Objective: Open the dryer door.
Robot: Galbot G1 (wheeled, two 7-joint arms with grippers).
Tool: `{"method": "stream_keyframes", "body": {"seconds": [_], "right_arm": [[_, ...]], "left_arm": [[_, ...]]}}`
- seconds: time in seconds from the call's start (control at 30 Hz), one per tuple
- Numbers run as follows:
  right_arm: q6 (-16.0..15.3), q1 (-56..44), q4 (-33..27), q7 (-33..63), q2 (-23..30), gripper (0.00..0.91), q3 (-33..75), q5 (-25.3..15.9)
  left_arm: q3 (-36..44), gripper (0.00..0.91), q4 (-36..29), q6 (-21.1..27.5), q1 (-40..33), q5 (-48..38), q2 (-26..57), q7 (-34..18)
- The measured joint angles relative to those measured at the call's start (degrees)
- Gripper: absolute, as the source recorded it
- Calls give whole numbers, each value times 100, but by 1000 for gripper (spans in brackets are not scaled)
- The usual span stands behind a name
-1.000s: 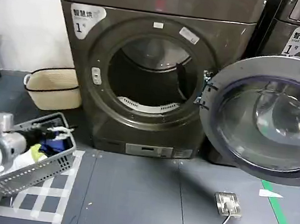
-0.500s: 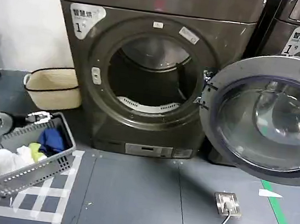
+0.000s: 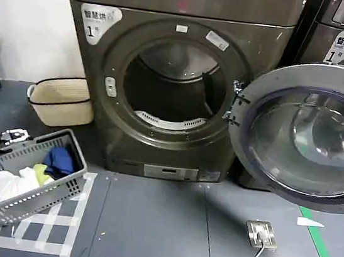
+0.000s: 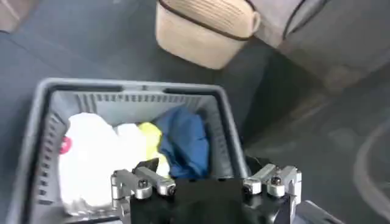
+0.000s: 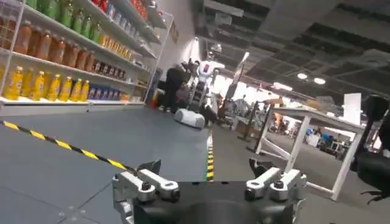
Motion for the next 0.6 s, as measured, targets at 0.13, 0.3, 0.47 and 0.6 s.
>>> {"method": "stream_keyframes", "body": {"seconds": [0.13, 0.3, 0.47, 0.6], "right_arm": [[120, 5, -55, 6, 2, 907, -18, -4], [246, 3, -101, 69, -2, 907, -41, -11], [335, 2, -100, 142, -3, 907, -65, -10], [425, 1, -103, 150, 11, 907, -96, -11]], "left_arm": [[2, 907, 51, -1, 67, -213, -14, -214], [-23, 907, 131, 0, 87, -867, -35, -568], [-117, 907, 171, 1, 203, -1522, -13, -968], [-129, 907, 253, 1, 202, -1671, -18, -1023]]}}
